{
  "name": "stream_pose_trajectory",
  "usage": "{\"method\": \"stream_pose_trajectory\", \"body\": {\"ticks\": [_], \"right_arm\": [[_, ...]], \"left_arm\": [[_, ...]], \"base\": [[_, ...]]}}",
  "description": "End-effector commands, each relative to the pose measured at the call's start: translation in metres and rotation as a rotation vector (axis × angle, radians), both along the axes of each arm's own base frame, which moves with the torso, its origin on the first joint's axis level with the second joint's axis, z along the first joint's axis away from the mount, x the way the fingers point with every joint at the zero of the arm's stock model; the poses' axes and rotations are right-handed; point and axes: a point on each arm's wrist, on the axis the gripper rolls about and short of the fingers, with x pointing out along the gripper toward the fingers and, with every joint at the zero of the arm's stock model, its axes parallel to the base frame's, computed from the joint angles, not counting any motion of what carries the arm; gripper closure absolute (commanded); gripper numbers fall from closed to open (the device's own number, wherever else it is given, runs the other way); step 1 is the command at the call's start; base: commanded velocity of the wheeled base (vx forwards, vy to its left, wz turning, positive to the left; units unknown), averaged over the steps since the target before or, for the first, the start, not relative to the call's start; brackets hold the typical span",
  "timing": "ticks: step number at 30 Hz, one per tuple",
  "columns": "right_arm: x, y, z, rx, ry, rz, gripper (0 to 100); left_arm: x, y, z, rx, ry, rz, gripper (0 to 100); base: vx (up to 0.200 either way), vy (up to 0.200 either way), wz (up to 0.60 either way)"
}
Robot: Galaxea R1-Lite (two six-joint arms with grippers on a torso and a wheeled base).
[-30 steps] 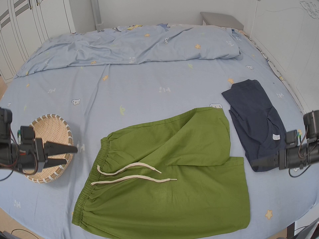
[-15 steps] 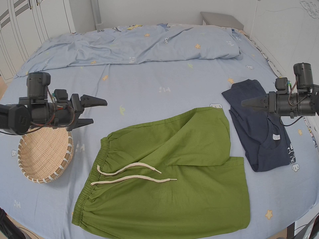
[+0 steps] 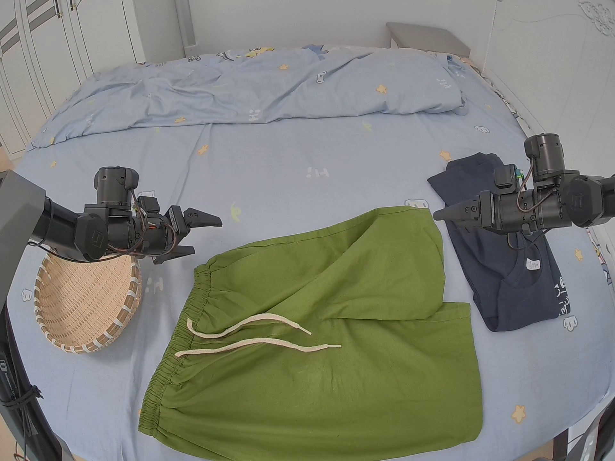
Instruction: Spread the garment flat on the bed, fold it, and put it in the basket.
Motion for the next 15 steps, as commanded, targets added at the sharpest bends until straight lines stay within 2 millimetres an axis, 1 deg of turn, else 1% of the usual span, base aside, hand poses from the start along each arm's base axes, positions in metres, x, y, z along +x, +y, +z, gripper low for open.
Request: {"method": "stream_pose_trajectory", "body": {"ticks": [1, 10, 15], "right_arm": [[0.003, -0.001, -0.005, -0.001, 0.015, -0.002, 0], [0.003, 0.0, -0.005, 0.0, 0.016, 0.0, 0], [0.003, 0.001, -0.005, 0.001, 0.016, 0.001, 0]], "left_arm": [[0.003, 0.001, -0.015, 0.02, 0.024, -0.011, 0], [-0.002, -0.005, -0.031, 0.072, 0.04, -0.064, 0], [-0.005, -0.006, -0.033, 0.087, 0.038, -0.081, 0]], "base": [[0.0, 0.0, 0.0], [0.0, 0.0, 0.0], [0.0, 0.0, 0.0]]}}
